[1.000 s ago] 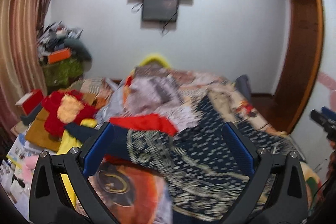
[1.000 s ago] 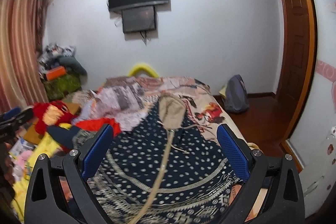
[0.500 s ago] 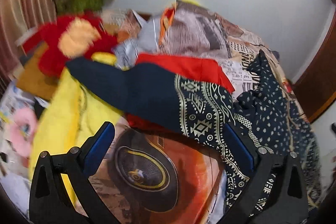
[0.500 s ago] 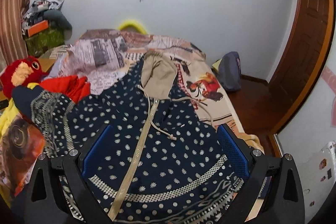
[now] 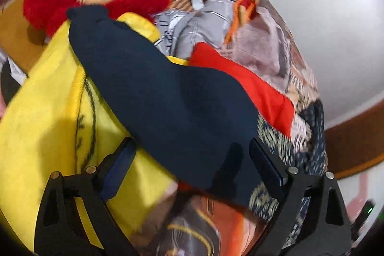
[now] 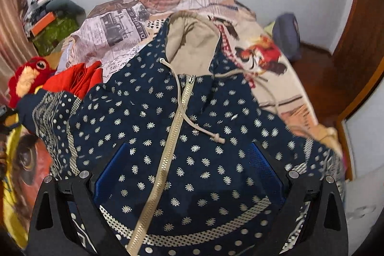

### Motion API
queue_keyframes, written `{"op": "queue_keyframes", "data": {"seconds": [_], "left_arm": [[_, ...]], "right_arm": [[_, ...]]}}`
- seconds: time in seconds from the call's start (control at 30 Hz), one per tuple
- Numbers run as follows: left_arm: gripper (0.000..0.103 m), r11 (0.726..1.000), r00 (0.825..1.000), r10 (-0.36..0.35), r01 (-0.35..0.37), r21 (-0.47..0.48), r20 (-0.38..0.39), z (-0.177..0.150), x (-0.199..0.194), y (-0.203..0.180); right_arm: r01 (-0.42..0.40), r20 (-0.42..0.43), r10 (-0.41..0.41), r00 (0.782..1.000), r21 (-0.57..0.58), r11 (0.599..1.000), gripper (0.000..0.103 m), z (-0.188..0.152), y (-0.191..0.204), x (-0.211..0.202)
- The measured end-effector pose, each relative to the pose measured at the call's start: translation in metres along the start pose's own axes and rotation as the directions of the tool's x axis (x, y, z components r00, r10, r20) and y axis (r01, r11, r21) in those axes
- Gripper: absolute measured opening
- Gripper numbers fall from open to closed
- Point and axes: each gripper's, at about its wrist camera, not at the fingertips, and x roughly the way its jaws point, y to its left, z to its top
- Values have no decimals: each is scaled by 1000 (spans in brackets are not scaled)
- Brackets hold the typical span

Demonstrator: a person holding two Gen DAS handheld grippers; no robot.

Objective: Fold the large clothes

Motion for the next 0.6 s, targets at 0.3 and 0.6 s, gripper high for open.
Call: {"op": "queue_keyframes", "data": {"seconds": [0.3,0.6], "left_arm": [[54,984,980,173,-176,28,94,27,9,-8],[4,928,944,271,-309,211,189,40,-20,-69]], "right_arm": [[1,-62,-1,998,5,1000,98,-4,2,14],[13,-12,-13,1000,-26,1000,98,3,7,-10]]}}
